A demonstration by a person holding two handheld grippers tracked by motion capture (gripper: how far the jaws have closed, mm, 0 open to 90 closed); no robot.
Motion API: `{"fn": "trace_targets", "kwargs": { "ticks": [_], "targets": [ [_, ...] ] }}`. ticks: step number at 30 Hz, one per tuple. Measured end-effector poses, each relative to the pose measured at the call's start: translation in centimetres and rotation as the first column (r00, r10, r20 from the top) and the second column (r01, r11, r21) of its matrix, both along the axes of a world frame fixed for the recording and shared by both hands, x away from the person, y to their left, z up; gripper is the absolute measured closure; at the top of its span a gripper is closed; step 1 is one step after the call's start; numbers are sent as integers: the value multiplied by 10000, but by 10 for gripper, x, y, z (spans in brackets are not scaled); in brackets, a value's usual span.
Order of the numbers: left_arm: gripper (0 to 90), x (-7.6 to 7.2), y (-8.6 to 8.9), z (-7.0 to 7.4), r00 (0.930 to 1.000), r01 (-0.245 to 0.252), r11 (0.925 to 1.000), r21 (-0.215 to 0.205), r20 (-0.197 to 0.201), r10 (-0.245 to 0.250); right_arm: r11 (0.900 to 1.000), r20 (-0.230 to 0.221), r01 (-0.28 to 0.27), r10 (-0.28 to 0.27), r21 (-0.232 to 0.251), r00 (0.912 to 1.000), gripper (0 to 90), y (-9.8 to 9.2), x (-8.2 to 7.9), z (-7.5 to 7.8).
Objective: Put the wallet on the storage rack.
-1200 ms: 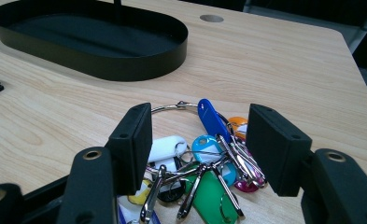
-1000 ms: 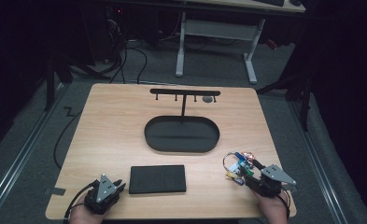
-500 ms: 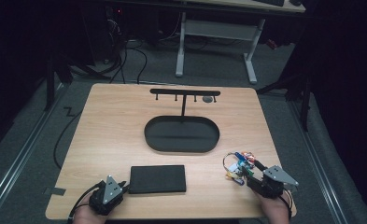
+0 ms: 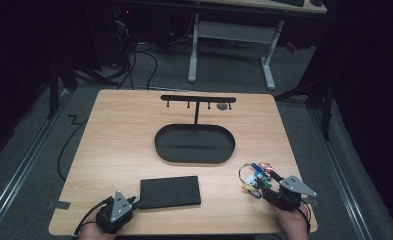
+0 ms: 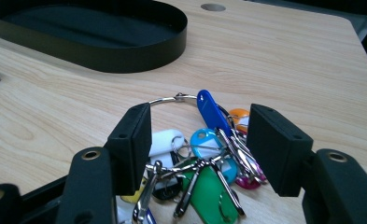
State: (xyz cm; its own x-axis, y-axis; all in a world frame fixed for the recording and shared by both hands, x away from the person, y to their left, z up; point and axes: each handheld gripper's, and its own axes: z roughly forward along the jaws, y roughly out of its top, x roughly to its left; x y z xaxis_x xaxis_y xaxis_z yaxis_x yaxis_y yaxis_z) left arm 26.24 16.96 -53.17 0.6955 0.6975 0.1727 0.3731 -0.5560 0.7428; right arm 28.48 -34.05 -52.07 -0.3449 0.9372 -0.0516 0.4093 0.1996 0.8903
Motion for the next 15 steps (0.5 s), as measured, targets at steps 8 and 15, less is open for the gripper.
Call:
{"fn": "trace_targets", "kwargs": {
  "ticks": [8,15],
  "targets": [
    [768,-15,-17,1,9979,636,9976,258,100,-639,9994,1,-327,327,-115,9995,408,11,9,0],
    [751,-27,-38,2,9900,1400,9891,462,130,-1407,9989,-24,-450,450,-162,9990,408,14,13,-1]
  ]
}}
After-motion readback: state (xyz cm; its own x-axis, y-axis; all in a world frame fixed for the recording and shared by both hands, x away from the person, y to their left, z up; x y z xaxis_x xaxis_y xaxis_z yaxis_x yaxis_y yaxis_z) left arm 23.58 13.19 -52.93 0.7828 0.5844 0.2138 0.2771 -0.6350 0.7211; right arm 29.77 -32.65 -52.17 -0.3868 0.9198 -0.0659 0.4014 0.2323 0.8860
